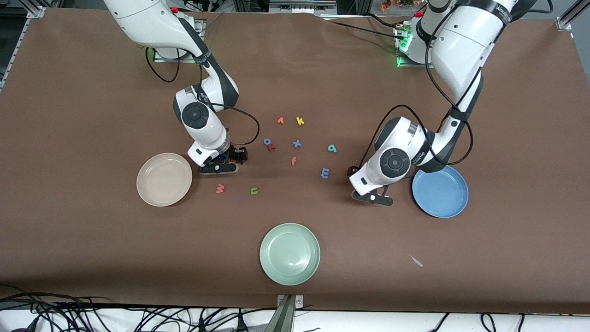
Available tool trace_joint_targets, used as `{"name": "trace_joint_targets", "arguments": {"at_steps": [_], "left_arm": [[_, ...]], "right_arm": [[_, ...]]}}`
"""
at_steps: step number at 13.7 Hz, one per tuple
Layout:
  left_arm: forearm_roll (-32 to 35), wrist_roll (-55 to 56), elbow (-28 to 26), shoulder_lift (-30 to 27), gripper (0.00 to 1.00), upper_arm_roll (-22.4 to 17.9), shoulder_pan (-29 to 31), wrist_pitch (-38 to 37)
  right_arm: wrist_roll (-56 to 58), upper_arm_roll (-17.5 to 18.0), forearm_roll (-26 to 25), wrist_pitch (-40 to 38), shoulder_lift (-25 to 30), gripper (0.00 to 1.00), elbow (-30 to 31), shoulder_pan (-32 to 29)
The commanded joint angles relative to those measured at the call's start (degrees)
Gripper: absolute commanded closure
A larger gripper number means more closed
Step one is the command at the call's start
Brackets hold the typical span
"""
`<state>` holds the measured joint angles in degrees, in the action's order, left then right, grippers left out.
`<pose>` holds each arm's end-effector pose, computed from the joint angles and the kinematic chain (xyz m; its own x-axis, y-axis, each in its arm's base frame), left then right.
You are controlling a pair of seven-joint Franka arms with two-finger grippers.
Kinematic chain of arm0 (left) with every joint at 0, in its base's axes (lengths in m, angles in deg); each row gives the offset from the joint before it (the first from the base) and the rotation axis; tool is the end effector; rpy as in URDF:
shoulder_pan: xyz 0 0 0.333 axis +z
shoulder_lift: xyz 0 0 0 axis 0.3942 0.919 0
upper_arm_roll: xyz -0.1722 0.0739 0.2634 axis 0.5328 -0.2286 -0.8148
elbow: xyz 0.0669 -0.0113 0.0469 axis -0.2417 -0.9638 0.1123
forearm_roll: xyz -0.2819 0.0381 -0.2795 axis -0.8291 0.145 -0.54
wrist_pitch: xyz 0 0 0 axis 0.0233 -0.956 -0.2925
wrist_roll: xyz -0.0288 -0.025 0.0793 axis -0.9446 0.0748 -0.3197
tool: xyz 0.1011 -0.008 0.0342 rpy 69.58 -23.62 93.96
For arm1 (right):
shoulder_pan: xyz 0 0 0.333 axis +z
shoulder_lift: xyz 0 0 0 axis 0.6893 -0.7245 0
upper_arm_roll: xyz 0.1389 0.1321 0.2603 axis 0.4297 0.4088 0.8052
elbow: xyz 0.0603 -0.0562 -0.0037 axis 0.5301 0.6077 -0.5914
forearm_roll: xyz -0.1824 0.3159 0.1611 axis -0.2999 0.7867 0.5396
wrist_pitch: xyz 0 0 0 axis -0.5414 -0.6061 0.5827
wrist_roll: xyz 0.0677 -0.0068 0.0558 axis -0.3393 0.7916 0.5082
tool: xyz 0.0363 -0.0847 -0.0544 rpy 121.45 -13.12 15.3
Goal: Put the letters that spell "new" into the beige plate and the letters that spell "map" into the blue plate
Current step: 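Grasp the orange letter with the right gripper while the left gripper grasps yellow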
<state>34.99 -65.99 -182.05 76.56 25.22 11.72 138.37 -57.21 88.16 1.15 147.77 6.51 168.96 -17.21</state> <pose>0.6186 -0.2713 0.1924 0.9651 -0.1799 -0.1905 -0.1798 -0.9835 0.0177 0.5297 0.2910 0.1847 0.9979 0.0534 0.0374 0.0551 -0.9975 -0.0444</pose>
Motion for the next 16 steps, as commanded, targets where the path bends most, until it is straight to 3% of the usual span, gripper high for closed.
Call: {"name": "trace_joint_targets", "arguments": {"at_steps": [1, 5, 9, 11, 12, 15, 16], "left_arm": [[0.4, -0.5, -0.3, 0.4, 0.1, 0.1, -0.2, 2.2], [0.6, -0.5, -0.3, 3.3, 0.1, -0.1, -0.5, 9.2], [1.8, -0.3, -0.7, 2.9, 0.23, -0.1, -1.5, 8.3], [1.8, -0.3, -1.2, 2.6, 0.26, -0.1, -1.4, 8.1], [1.8, -0.3, -1.4, 2.6, 0.35, -0.1, -1.4, 8.0], [1.9, -0.2, -1.8, 2.4, 0.82, -0.3, -1.3, 7.9], [3.1, -0.2, -1.8, 2.2, 0.88, -0.3, -1.2, 7.9]], "right_arm": [[-0.7, -0.2, 0.5, 1.5, -0.3, 0.35, 0.6, 0.5], [-0.7, -0.2, 0.5, 1.9, -0.9, 0.43, 0.7, 0.7], [-0.6, -0.2, 0.5, 1.8, -1.0, 0.67, 0.7, 0.7], [-0.2, -0.3, 0.5, 1.5, -0.8, 0.71, 0.4, 0.7], [0.4, -0.4, 0.5, 1.5, -0.6, 0.72, 0.1, 0.6], [5.0, -2.4, 0.5, -1.4, 0.8, 0.72, -0.7, 0.2], [7.5, -3.5, 0.5, -3.9, 1.6, 0.72, -1.4, 0.2]]}}
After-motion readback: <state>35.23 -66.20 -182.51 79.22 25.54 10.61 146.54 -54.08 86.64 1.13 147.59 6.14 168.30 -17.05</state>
